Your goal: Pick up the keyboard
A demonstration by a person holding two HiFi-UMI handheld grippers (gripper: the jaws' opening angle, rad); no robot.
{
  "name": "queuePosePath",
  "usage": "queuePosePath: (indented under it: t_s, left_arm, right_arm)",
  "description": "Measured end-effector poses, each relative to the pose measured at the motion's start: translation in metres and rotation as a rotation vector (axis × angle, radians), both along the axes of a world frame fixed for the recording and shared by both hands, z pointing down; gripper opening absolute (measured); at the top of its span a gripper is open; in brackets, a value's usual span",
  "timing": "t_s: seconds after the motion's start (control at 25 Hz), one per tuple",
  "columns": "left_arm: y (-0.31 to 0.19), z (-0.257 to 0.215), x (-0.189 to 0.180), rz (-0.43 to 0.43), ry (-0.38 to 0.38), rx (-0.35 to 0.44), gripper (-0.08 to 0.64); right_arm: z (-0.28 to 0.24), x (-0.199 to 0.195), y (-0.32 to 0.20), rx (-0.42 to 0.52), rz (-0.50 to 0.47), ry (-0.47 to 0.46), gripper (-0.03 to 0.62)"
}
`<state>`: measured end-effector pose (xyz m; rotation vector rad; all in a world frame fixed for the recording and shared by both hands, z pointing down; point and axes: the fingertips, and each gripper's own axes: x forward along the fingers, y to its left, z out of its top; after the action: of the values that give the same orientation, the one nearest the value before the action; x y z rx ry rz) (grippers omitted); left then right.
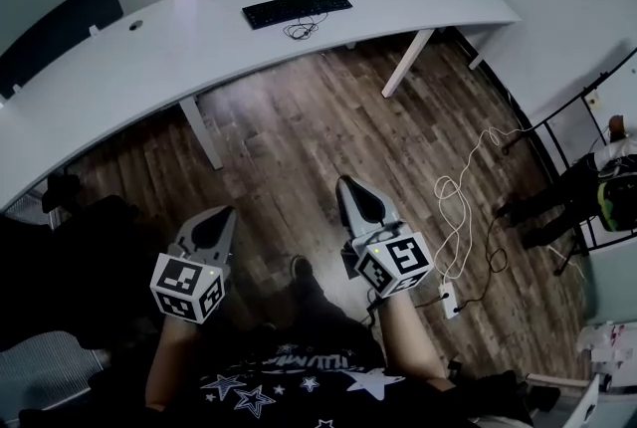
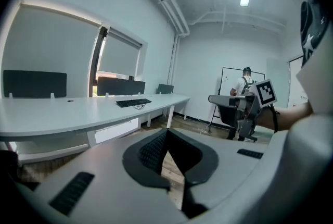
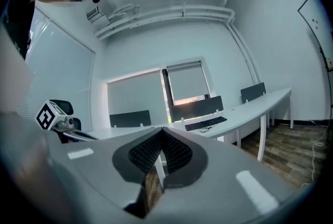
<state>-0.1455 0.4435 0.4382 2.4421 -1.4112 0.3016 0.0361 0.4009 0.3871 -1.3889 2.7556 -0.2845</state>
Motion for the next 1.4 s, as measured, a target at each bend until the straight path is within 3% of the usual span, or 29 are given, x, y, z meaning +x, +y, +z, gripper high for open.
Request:
queuePosePath:
  t_s: [0.36, 0.68, 1.12, 1.4]
  left_arm:
    - [-0.110, -0.018, 0.042, -0.037, 0.038, 0.026, 0.008]
    - [-0.161, -0.028, 0.077, -0.053, 0.017, 0.048, 0.009]
    - [-0.205, -0.043, 0.072, -0.115, 0.045, 0.069, 0.009]
    - [-0.261, -0.031, 0.060, -0.077, 0.056, 0.059, 0.009]
  right_arm:
    - [-0.003, 0.048, -0.102, -0.015, 0.020, -0.013, 0.003]
    - [-0.005, 0.086, -0.158, -0.013, 0.014, -0.025, 0.003]
    - [-0.001, 0.088, -0.204, -0.027, -0.017, -0.043, 0.003]
    - [0.008, 0.084, -0.247, -0.047, 0.025, -0.026, 0.003]
